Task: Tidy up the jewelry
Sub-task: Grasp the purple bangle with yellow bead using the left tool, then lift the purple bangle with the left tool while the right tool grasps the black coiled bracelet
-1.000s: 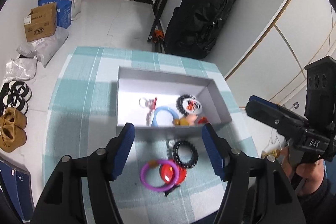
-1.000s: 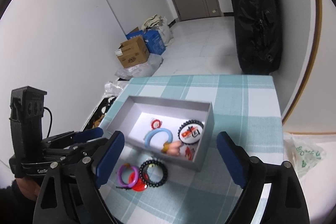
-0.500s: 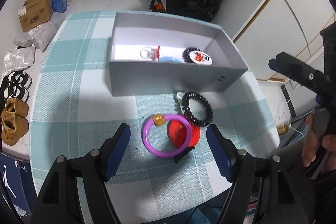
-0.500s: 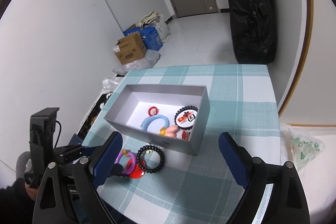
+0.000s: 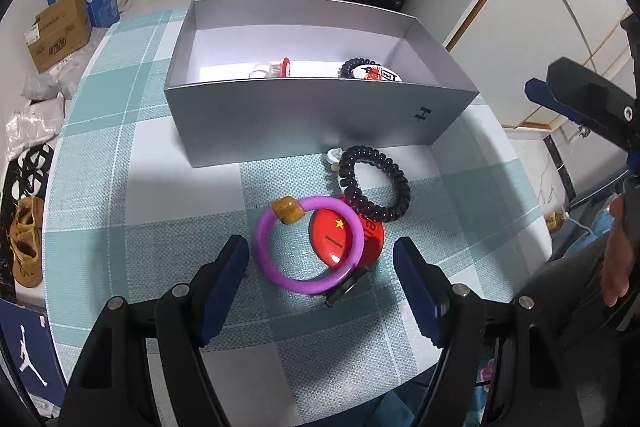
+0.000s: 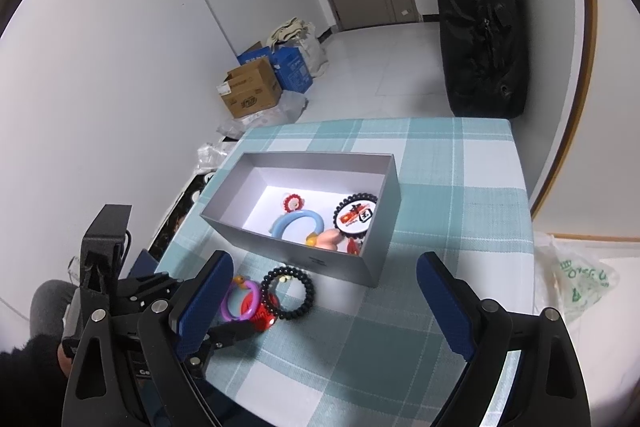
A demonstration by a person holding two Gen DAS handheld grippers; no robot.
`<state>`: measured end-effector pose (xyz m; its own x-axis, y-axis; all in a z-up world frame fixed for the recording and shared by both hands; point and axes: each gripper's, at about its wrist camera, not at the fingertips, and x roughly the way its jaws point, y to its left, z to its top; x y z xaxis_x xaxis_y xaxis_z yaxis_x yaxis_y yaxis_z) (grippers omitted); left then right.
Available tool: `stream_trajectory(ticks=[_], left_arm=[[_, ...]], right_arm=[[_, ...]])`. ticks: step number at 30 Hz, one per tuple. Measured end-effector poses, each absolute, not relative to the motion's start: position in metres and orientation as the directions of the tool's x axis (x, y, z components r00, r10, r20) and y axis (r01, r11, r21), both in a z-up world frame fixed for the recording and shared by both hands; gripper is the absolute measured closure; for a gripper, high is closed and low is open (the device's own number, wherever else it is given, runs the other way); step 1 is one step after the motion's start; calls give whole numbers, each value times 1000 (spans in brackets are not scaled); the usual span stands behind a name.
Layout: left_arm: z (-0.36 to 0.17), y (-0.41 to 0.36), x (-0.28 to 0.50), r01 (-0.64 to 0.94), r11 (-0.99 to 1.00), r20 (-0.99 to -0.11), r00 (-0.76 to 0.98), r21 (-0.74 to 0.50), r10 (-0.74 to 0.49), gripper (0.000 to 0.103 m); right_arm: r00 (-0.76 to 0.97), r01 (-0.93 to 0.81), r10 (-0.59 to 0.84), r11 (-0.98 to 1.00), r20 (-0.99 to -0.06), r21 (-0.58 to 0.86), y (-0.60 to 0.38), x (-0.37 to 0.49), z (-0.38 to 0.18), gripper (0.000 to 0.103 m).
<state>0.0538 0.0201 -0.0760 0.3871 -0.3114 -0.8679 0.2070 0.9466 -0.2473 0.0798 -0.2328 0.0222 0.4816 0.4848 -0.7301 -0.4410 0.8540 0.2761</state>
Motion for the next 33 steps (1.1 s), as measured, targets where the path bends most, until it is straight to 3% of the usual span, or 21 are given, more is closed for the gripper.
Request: stream_trajectory(ticks=[3,6,7,21,33], left_arm=[[-76,16,53,219,954,-878,390,-205,-279,33],[-76,15,53,220,961,-884,397,-169,-246,51],[-75,16,53,221,961,-886,394,-166,-244,53],[-67,29,58,177,957,-872,400,-228,-281,56],[-21,44,47,158,944,-776,539,-289,-328,57]], right_arm=[[478,-438,479,856,-736,272,-232,80,21,9],[474,-440,479,856,-739,273,-231,80,20,9],[474,-440,479,856,-739,272,-230,80,20,9],[452,-433,458,863,-765,261,-227,81,10,9],[387,-457,444,853,-808,251,-213,80,-9,10]])
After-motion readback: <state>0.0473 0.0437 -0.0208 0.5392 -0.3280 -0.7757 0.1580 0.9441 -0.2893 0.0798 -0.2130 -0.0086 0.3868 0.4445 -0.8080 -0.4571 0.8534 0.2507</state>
